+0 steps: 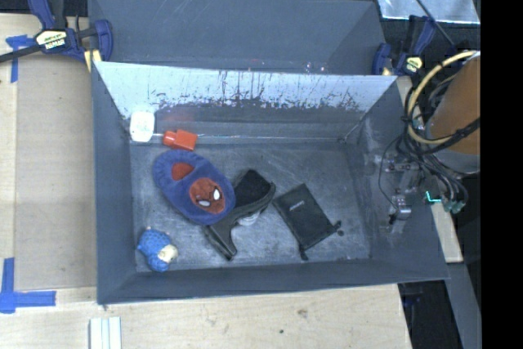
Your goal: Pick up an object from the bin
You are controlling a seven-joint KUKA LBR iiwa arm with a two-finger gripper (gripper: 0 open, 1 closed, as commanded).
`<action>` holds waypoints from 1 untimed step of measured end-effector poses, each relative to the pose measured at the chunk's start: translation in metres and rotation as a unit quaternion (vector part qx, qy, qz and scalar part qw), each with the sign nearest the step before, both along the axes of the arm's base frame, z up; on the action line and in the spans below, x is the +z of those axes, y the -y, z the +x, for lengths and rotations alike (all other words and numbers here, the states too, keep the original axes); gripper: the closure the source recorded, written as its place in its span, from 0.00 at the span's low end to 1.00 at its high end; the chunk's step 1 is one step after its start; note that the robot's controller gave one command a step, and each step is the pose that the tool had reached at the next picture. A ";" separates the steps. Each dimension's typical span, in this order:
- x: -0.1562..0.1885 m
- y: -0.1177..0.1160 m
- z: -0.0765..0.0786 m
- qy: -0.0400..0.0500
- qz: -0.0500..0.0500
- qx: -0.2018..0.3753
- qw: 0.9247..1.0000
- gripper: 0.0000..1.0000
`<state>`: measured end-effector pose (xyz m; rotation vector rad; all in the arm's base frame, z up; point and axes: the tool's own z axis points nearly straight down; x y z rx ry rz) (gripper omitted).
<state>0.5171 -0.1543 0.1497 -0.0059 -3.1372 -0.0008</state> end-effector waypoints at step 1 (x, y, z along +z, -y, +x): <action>-0.044 -0.082 0.030 0.002 0.001 0.098 0.995 0.00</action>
Offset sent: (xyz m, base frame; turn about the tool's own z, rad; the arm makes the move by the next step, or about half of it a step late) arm 0.0293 0.0798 -0.0436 -0.1929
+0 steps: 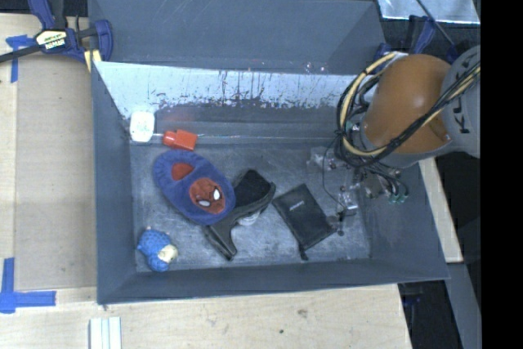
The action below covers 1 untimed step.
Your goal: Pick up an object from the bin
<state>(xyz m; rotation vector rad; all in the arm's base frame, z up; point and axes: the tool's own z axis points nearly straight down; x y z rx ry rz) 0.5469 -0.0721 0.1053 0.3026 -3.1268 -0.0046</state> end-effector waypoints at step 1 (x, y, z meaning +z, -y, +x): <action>-0.036 -0.063 0.017 0.000 0.000 0.089 0.996 0.00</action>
Offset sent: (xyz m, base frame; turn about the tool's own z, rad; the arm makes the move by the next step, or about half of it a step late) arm 0.0170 0.0611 -0.0353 -0.1776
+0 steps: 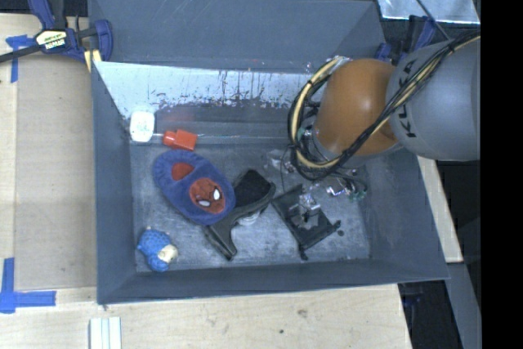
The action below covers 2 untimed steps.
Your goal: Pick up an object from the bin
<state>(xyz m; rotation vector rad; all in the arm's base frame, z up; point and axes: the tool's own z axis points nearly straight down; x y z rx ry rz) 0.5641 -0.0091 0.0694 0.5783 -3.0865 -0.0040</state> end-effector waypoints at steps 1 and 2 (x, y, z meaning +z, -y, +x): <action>0.002 0.002 0.001 0.002 -0.001 0.000 1.000 1.00; 0.126 -0.020 -0.047 0.006 -0.001 0.030 1.000 1.00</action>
Offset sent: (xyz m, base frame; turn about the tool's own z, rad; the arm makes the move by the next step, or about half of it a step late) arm 0.0000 0.0000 0.0000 0.0000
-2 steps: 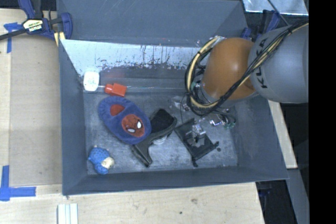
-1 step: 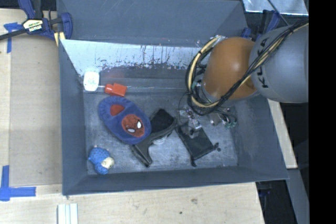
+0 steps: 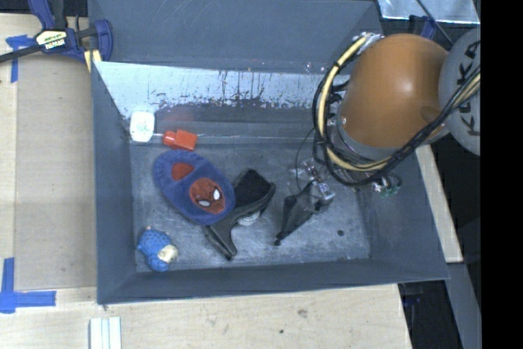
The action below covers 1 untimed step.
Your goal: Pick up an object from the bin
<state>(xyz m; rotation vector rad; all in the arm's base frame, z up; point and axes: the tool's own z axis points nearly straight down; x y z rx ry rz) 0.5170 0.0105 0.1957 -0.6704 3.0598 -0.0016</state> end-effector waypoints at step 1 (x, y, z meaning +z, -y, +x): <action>0.065 0.000 0.001 0.000 -0.001 0.142 0.990 1.00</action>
Offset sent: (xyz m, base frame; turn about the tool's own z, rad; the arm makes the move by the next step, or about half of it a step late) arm -0.0007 0.0003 0.0632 -0.2853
